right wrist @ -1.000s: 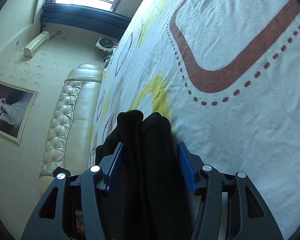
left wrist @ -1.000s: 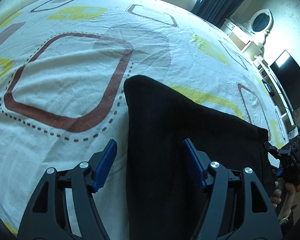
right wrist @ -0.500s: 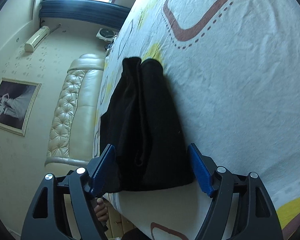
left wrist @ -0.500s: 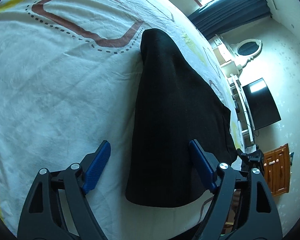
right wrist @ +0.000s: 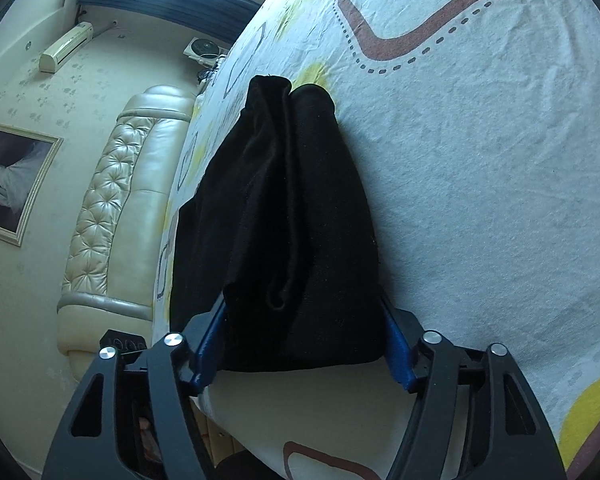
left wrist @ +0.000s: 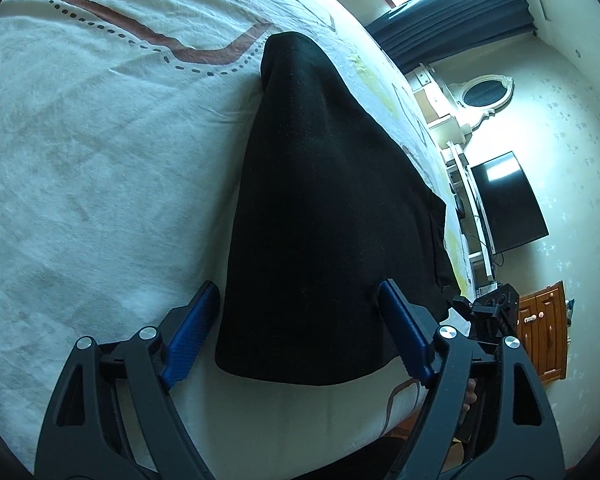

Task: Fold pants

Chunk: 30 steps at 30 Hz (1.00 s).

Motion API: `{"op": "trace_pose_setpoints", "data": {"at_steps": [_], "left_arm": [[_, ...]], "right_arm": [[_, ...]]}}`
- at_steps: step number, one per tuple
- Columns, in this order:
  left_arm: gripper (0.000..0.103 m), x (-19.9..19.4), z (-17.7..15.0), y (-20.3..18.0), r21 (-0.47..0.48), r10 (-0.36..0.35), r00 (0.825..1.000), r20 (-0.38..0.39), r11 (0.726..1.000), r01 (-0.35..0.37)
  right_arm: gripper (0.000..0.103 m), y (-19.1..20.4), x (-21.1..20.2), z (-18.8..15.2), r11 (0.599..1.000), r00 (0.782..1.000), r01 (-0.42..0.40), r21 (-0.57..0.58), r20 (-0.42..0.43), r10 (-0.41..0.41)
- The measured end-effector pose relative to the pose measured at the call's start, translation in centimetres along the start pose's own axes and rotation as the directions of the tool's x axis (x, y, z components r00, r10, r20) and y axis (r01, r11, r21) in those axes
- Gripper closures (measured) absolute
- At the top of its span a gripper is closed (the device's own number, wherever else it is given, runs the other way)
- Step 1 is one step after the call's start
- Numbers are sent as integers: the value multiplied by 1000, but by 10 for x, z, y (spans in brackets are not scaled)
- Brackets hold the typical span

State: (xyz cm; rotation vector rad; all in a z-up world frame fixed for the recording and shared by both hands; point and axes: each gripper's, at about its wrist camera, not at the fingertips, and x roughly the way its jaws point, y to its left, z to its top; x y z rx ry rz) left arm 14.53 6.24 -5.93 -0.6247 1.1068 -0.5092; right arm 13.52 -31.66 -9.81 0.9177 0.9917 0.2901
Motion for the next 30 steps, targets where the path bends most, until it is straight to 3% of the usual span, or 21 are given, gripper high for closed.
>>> {"op": "trace_pose_setpoints", "data": {"at_steps": [3,7,19,30], "left_arm": [[35,5,-2,-5,32,55,998,-7,998,-55],[43,4,-3,-13,62,103,995,-4,993,-103],[53,-3,0,-14,41,111,994,-16,993,-110],[54,-8,-5,-12,46,117,993,-24,992,-116]], "right_arm": [[56,-5,-1,-1,1000,1000,-15,11,4,15],[60,-8,-3,-2,999,1000,-25,21,1,25],[66,-8,-13,-7,998,999,-42,41,10,42],[66,-9,-22,-17,998,998,-55,44,5,55]]}}
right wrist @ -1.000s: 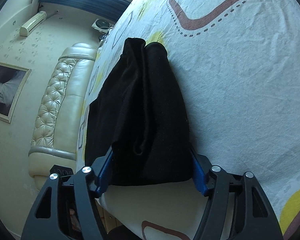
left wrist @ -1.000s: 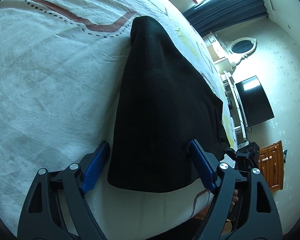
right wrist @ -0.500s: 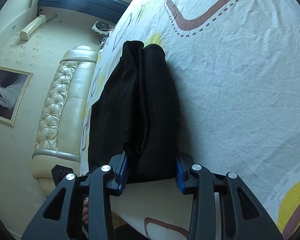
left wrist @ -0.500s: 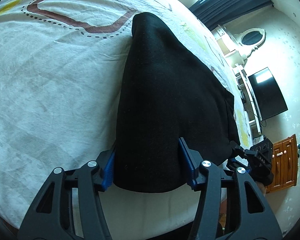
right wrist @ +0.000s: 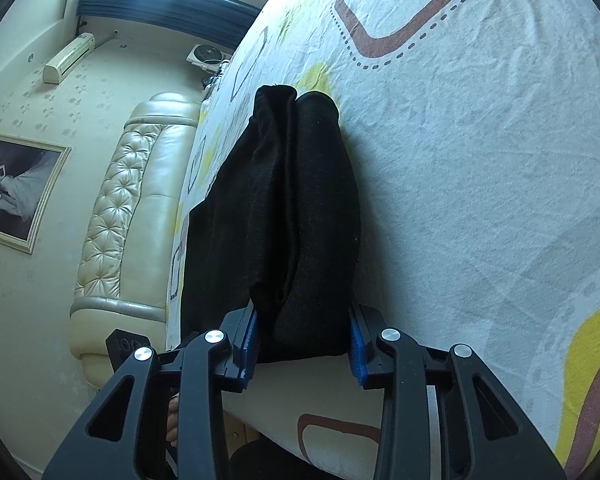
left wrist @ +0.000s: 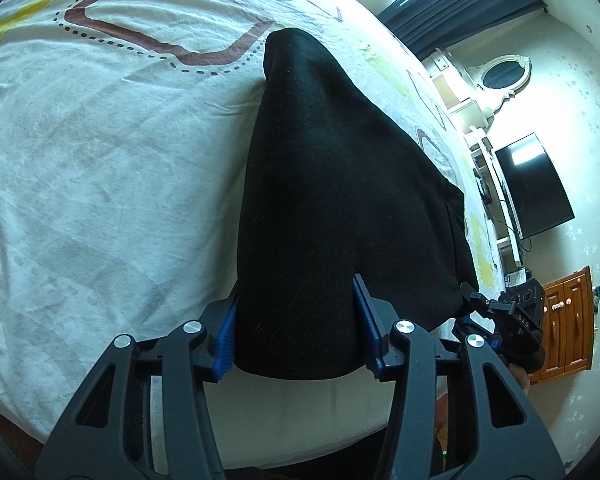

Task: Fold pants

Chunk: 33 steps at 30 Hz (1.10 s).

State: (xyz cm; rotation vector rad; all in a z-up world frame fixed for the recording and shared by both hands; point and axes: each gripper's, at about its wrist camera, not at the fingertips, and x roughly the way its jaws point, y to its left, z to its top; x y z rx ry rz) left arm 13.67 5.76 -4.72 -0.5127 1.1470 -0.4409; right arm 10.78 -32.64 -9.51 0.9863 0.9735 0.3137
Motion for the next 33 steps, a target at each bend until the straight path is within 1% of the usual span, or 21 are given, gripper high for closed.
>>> {"op": "trace_pose_setpoints", "data": {"at_steps": [19,33], "left_arm": [[54,-15,-25,8,13,9,1000,-18,1000,-9],[54,-26,-40,12,17,15,1000,-23,1000,-15]], "right_arm": [[66,-6,-15,-36,1000,1000,-6,13,-22,6],[66,-8,-20,-48,1000,1000,-9,18,-25,10]]}}
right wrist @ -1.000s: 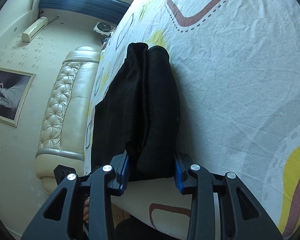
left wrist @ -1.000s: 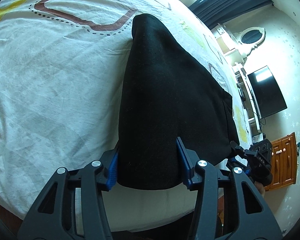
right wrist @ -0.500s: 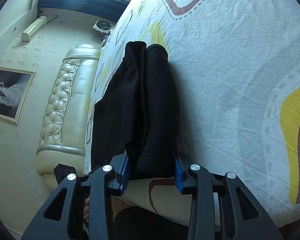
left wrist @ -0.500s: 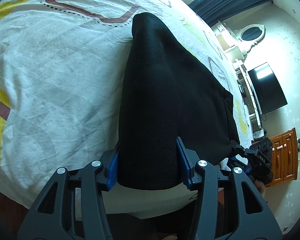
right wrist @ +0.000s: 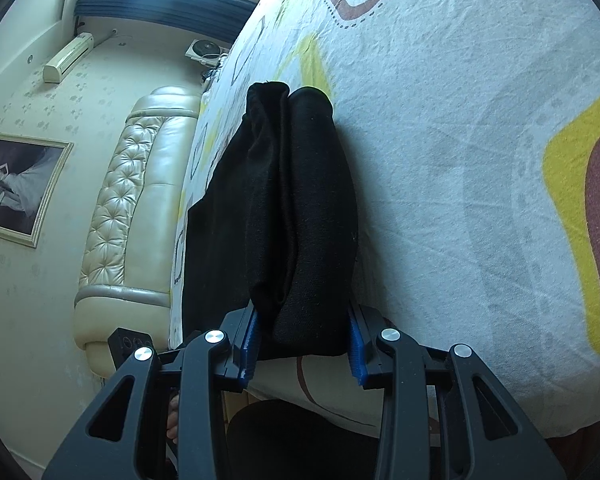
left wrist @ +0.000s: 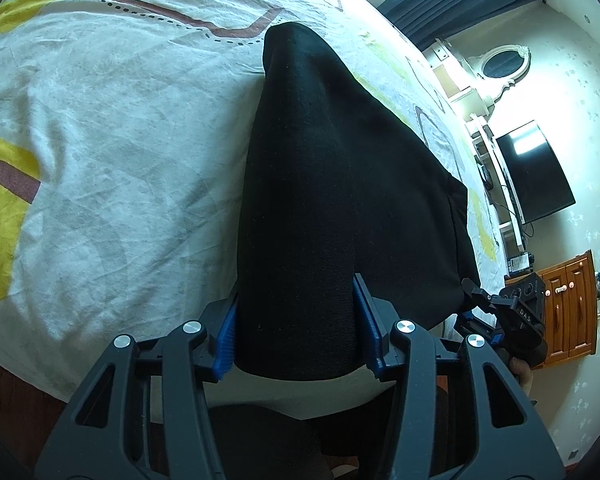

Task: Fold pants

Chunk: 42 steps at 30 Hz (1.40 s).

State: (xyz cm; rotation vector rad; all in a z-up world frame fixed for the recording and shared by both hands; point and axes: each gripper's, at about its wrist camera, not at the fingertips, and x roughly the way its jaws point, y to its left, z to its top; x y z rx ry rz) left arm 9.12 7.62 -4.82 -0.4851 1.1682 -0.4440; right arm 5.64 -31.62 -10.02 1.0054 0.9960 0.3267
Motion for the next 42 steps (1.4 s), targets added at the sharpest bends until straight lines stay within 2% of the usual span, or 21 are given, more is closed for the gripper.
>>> {"op": "trace_pose_setpoints", "data": {"at_steps": [13,14,16,18,21,22,24,28,31,35,38,39,40,42], "left_arm": [[52,0,0,-1,2,1,1000,2,1000,-1],[49,0,0,-1,6,3,1000,6,1000,-3],[38,-1,0,0,15,11,1000,15,1000,-11],[25,-4,-3,3,16,-29,1000,6,999,29],[20,-20,-4,13,7,-78,995,61,997,78],[16,-24,-2,15,14,-78,994,80,997,77],[15,-28,10,18,28,-66,992,110,998,63],[13,-17,46,16,45,-36,992,118,998,31],[12,2,72,11,69,-21,994,111,998,14],[12,32,100,10,62,-11,998,62,998,7],[11,51,111,10,58,-19,1000,21,998,18],[11,54,113,9,66,-20,999,24,998,19],[11,55,113,7,81,-22,999,28,997,19],[13,56,114,2,128,-5,1000,29,992,2]], "right_arm": [[64,0,1,-3,1000,1000,2,8,3,-2],[62,1,1,-3,1000,1000,1,9,2,-1],[51,-3,-1,-3,1000,1000,0,31,3,0],[49,-8,-5,1,997,1000,-26,75,2,26],[37,-11,-20,14,995,998,-37,91,58,32],[36,-11,-23,22,995,997,-45,92,67,39],[36,-12,-24,38,994,996,-54,91,81,47],[32,-7,-9,73,998,997,-33,56,74,29],[31,0,11,92,998,998,-40,44,47,38],[30,2,40,107,999,1000,-27,24,-11,27],[30,11,58,111,997,995,-71,-22,-78,69],[33,13,61,111,997,995,-55,-47,-91,50],[45,15,64,110,997,995,-29,-76,-98,22],[52,18,67,108,993,995,10,-114,-99,-21]]}}
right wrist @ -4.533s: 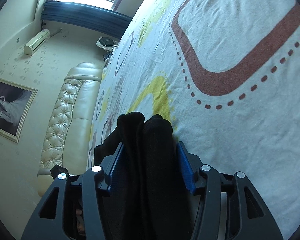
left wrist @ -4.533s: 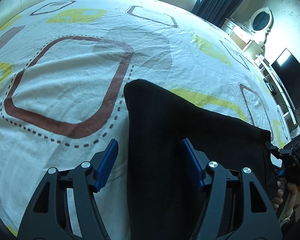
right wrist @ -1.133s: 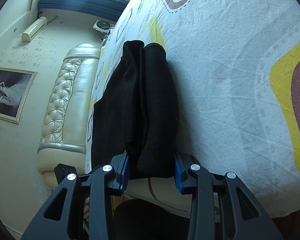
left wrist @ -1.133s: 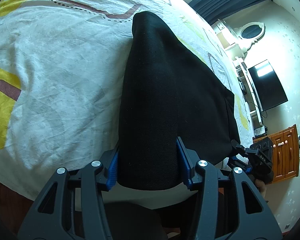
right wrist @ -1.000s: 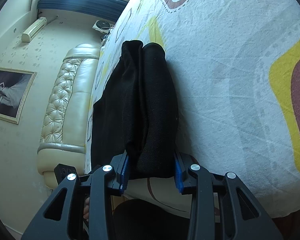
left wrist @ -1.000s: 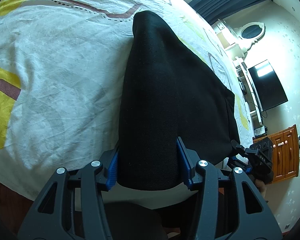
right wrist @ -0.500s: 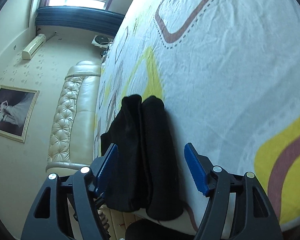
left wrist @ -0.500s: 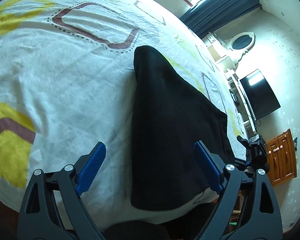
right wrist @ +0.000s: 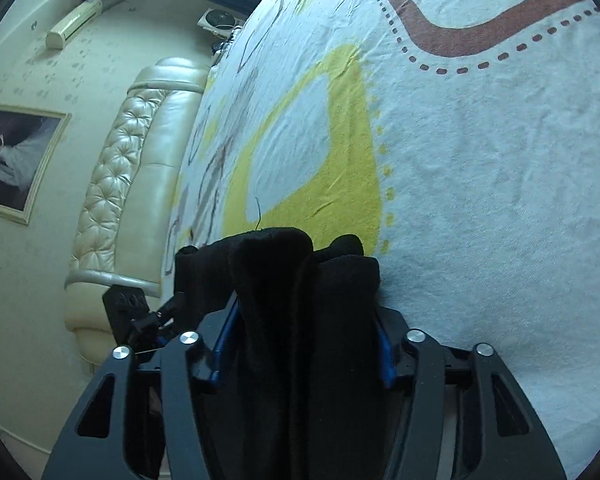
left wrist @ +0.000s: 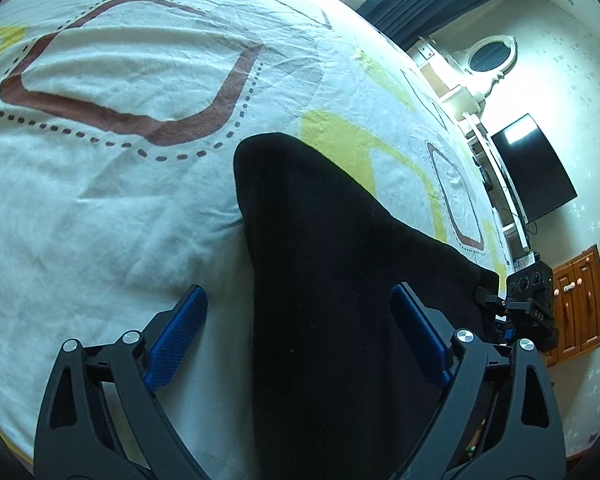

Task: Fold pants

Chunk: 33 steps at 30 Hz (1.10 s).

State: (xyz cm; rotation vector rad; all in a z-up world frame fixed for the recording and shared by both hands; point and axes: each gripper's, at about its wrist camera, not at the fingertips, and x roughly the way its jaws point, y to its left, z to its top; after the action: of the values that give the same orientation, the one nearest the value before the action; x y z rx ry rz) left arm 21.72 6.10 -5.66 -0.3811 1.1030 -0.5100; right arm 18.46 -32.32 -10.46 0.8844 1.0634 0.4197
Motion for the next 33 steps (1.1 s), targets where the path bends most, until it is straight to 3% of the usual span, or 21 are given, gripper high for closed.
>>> {"op": "trace_pose_setpoints", "data": {"at_steps": [1,2,3,7,12,16,33], "left_arm": [[33,0,0,-3,33,29,1000,5,999,-29],[40,1,0,-8,79,46,999,7,996,-46],[55,2,1,-11,109,34,999,5,993,-35],[66,2,6,-24,131,84,996,24,988,-86],[69,5,24,-15,54,67,997,32,996,-69],[69,11,39,-19,75,102,994,49,992,-106],[69,27,72,-8,56,96,994,43,994,-99]], "right_arm": [[55,-1,-1,-1,1000,1000,-9,-1,6,9],[57,-2,-2,-2,1000,1000,-18,0,11,18],[58,-2,-2,-2,1000,1000,-27,0,16,27],[62,-4,-5,1,999,998,-43,-10,48,43],[63,-3,-5,18,998,995,-61,-21,76,63],[64,2,1,34,998,994,-51,-28,97,53],[64,-2,18,66,999,992,-44,1,116,43]]}}
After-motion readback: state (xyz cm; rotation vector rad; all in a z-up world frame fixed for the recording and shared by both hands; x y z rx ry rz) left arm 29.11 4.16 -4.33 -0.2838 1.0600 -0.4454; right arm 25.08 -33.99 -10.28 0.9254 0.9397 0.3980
